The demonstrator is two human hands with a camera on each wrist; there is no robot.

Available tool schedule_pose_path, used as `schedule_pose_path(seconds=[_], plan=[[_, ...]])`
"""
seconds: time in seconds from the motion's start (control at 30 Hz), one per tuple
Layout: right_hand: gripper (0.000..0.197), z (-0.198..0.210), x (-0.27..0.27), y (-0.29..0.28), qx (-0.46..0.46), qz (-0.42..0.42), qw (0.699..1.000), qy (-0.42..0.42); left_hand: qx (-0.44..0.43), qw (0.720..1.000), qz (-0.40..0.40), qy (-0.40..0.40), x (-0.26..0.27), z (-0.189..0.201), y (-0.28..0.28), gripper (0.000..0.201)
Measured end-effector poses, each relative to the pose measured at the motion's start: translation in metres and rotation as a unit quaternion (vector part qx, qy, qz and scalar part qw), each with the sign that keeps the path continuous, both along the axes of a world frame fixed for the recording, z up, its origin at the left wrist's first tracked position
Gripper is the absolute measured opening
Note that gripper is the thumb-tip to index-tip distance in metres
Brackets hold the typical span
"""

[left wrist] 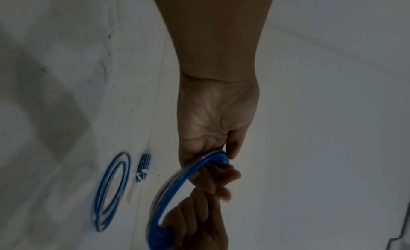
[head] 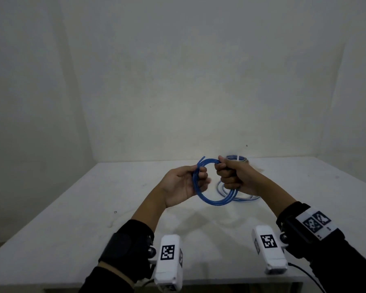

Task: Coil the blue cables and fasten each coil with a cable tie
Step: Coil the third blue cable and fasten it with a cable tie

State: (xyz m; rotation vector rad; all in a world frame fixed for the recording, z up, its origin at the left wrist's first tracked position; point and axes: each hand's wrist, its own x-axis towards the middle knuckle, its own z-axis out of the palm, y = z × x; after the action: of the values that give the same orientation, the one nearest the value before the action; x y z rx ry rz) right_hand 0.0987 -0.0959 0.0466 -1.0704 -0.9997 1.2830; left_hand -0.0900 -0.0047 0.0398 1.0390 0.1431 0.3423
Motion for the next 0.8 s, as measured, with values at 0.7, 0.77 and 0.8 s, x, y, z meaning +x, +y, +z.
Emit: schedule_pose_path(seconds=[0.7, 0.77, 0.8], plan=[[0.031, -0.054, -0.124, 0.085, -0.067, -0.044, 0.958, -0.276, 0.071, 0.953, 0.291, 0.051, -0.144, -0.006, 0.06, 0.035], [0.022, -0.065, -0.132, 0.091, -0.058, -0.019, 0.933, -0.355, 0.086, 0.943, 0.318, 0.056, -0.157, -0.008, 0.064, 0.036], [0.02, -0.07, -0.136, 0.095, -0.047, -0.004, 0.92, -0.39, 0.094, 0.939, 0.326, 0.06, -0.161, -0.009, 0.065, 0.036]])
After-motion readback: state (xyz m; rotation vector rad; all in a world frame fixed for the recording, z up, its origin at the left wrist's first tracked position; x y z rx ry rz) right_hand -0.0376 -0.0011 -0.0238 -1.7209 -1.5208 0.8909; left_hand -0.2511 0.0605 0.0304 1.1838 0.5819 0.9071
